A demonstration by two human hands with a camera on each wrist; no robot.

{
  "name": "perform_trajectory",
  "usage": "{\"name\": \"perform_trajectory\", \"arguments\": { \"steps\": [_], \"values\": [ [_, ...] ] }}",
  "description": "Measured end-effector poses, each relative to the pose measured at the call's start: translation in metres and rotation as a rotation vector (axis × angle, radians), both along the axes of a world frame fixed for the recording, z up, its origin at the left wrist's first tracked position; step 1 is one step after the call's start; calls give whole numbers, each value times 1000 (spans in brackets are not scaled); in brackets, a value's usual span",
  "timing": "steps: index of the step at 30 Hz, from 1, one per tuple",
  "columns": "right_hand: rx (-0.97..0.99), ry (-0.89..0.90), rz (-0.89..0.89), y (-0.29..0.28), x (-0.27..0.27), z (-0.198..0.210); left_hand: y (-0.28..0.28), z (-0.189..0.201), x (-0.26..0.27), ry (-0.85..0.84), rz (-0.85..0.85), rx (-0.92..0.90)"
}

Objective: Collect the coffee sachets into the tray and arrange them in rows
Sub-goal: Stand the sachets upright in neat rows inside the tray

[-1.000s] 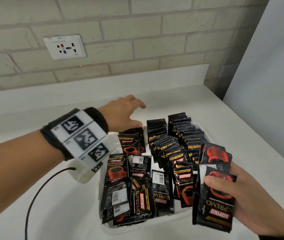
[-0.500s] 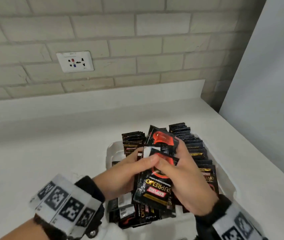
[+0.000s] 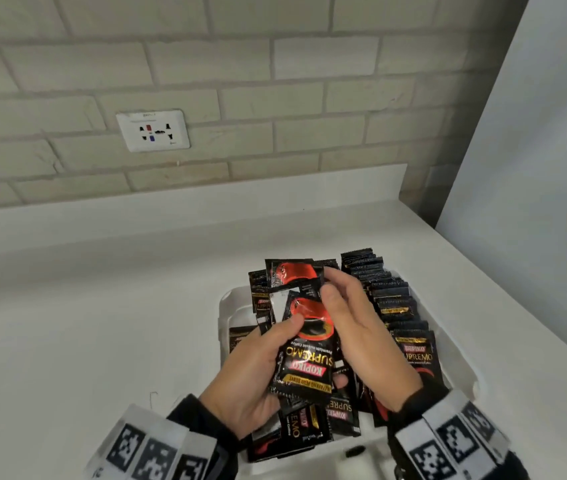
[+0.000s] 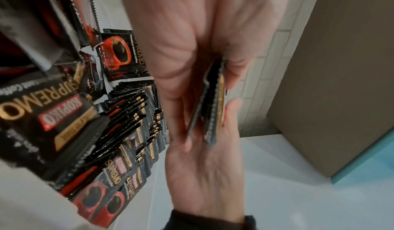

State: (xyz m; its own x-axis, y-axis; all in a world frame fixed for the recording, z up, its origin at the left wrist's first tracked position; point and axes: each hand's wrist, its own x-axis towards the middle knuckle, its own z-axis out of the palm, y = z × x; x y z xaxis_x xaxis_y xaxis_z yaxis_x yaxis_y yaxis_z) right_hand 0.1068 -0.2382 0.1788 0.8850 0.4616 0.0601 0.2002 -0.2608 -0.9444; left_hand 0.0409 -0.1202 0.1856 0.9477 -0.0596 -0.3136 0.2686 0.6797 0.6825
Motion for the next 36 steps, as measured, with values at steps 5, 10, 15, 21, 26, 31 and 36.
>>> {"name": "perform_trajectory", "arguments": {
  "steps": [5,10,15,21,26,31,36],
  "values": [
    [140,152,-5,-22,-8,4,3,2,6,-57,126,101],
    [115,213,-19,-19,-15,-6,-4,-2,7,-124,176,273],
    [176,326,-2,-20,-11,-12,-5,-3,6,-57,182,221],
    [581,571,-93,-30,-6,-17,5,0,7,0,312,113],
    [269,494,104,-30,-14,-13,2,-3,8,-9,384,123],
    [262,417,87,-24,-17,-10,-8,-1,4,-23,326,144],
    [240,314,49,-37,-11,-5,0,4,1,54,308,83]
  ]
}}
